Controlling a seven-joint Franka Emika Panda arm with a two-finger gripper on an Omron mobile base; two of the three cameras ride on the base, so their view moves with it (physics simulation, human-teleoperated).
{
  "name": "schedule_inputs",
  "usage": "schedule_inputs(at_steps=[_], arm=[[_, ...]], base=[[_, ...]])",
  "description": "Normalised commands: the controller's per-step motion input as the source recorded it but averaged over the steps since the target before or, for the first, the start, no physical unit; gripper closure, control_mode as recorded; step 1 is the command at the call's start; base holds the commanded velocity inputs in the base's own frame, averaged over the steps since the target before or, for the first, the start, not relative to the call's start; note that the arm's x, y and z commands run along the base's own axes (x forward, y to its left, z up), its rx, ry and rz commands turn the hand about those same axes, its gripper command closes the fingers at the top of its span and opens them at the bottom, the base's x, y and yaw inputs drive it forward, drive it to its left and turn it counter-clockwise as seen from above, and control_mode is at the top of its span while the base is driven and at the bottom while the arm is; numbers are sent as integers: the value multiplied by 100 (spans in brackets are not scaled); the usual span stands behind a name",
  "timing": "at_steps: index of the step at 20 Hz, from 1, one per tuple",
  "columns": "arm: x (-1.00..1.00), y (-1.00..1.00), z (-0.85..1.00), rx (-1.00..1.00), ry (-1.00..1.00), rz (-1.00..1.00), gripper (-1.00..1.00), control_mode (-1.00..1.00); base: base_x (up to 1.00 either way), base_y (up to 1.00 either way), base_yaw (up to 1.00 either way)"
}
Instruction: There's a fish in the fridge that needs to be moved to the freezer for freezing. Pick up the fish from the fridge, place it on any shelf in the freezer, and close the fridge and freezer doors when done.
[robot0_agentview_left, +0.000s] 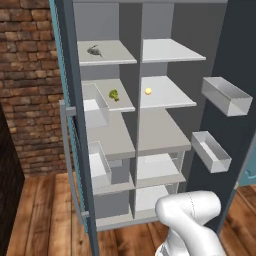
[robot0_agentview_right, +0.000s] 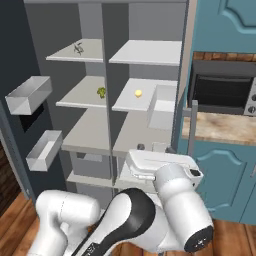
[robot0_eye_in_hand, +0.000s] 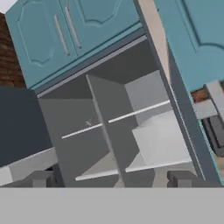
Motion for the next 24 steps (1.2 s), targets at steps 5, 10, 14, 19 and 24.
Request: schedule_inputs(at_steps=[5,10,14,19,24], arm=[[61,-91,-46,2,-7,12,-100,-100],[45,-94,-49,2,0,23,-100,-100],[52,-51,-55,0,0,23,-100,-100],[67,0,-46,0,-9,20,-100,-100],[74,2,-30,0,-10,12,-100,-100]], base=[[0,0,0],[0,0,0],[0,0,0],[0,0,0],[0,0,0]])
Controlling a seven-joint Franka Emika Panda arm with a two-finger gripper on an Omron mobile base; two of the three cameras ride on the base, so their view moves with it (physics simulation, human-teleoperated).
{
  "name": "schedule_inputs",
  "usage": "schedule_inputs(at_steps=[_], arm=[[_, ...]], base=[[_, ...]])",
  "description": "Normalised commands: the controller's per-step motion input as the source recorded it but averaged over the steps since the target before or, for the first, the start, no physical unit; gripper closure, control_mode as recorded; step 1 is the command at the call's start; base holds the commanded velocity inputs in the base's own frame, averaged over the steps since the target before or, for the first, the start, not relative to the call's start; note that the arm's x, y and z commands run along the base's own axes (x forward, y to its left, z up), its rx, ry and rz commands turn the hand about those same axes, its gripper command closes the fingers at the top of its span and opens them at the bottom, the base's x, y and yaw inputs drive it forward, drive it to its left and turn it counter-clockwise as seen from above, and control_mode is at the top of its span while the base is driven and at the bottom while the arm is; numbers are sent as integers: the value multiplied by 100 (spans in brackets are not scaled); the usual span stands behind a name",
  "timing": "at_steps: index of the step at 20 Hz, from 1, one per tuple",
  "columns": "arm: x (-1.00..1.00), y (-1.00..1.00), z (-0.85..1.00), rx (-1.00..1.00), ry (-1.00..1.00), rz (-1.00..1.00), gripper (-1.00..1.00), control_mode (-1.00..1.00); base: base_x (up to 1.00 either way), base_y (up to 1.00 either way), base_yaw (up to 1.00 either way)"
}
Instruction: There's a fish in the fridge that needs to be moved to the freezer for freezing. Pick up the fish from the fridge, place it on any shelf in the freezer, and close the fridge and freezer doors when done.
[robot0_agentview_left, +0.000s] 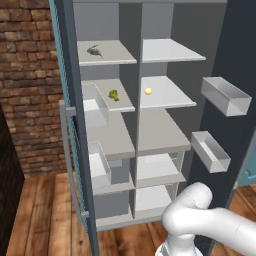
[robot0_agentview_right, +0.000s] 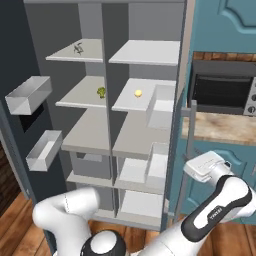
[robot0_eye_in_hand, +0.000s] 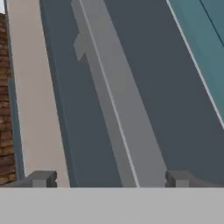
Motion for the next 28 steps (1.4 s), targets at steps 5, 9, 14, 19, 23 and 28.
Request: schedule_inputs(at_steps=[5,9,14,19,23,28], arm=[[89,49,-26,-2,-1,4,-100,-100],[66,92,-22,-4,0,1,-100,-100],[12,100,-17,-5,0,0,-100,-100],[0,100,-18,0,0,-4,-100,-100],[0,100,-22,0,0,-9,-100,-100],[25,100,-10,0,7,-10,-100,-100]], base=[[0,0,0],[0,0,0],[0,0,0],[0,0,0],[0,0,0],[0,0,0]])
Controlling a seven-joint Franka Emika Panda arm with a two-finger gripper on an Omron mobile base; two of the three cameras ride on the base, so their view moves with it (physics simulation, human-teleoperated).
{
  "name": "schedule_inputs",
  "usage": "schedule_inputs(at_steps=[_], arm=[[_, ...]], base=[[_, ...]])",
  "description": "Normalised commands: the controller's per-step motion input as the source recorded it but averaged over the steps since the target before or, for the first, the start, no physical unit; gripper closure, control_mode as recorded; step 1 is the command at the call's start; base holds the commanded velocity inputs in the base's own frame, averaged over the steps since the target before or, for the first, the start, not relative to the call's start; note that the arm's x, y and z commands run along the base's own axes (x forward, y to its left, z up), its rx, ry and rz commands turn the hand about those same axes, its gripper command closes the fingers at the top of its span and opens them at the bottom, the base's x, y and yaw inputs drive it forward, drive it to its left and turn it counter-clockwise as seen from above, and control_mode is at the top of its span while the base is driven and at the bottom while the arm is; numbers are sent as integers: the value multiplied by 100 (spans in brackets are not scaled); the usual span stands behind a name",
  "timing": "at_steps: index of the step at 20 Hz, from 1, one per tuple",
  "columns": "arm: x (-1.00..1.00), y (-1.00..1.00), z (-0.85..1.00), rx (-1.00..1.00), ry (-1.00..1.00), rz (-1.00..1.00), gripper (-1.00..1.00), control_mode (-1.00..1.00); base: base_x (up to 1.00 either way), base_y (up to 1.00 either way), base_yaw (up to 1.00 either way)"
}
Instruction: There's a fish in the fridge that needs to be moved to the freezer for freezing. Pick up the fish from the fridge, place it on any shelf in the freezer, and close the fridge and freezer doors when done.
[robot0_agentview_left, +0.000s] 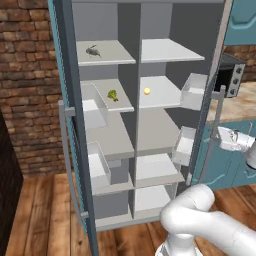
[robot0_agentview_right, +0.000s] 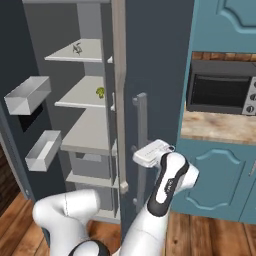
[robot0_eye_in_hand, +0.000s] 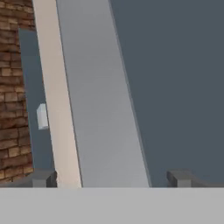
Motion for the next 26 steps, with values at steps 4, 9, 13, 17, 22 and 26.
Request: schedule_inputs(at_steps=[4,9,13,17,22,26], arm=[[72,100,0,0,18,-6,-100,-100],[91,100,-1,0,26,-2,-100,-100],[85,97,-3,-2,20,-6,-100,-100],[82,80,0,-6,6,-11,-100,-100],[78,45,0,-3,3,-4,-100,-100],[84,36,0,0,5,-4,-100,-100]], base=[[0,0,0],[0,0,0],[0,0,0],[0,0,0],[0,0,0],[0,0,0]])
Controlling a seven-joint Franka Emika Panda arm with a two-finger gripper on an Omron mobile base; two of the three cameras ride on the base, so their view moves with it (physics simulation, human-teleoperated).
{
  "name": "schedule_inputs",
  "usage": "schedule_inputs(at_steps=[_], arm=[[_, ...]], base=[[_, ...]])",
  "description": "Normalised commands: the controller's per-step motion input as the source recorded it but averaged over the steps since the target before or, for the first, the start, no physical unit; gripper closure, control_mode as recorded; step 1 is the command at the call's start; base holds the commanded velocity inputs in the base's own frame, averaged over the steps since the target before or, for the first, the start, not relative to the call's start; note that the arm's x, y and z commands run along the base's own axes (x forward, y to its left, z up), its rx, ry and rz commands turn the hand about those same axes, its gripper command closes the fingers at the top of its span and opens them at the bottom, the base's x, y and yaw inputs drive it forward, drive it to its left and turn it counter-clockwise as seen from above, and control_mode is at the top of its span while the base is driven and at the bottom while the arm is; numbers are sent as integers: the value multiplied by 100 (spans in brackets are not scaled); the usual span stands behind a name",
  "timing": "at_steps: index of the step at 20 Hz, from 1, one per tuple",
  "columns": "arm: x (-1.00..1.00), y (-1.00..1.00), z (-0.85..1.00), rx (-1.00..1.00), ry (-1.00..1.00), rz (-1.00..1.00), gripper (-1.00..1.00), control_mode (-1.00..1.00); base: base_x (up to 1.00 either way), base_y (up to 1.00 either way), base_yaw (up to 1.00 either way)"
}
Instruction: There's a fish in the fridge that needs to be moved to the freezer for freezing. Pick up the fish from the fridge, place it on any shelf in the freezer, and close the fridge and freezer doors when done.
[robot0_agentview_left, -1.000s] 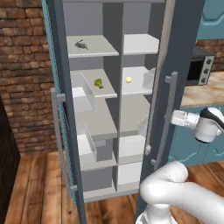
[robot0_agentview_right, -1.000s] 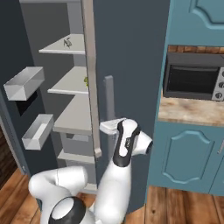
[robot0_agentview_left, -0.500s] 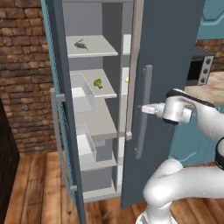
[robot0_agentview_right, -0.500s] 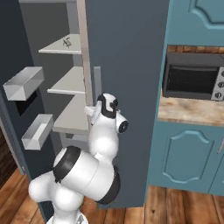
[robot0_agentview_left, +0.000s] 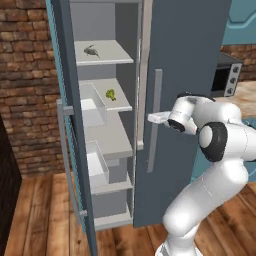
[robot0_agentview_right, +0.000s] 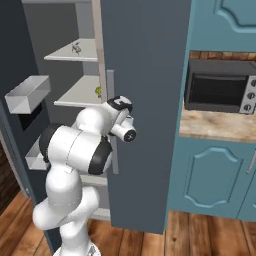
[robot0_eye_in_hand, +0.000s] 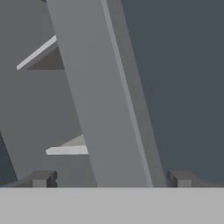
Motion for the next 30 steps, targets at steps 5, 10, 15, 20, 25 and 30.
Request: schedule_inputs(at_steps=[5,10,15,20,25,30], arm=[[68,27,3,0,4,-4,-100,-100],[-18,0,69,0,-12,-1,-100,-100],[-24,9,79,0,-27,0,-100,-100],[81,57,18,0,-2,0,-100,-100],[100,36,6,6,1,5,-100,-100],[81,25,52,1,-3,2,-100,-100]], base=[[0,0,0],[0,0,0],[0,0,0],[0,0,0],[0,0,0],[0,0,0]])
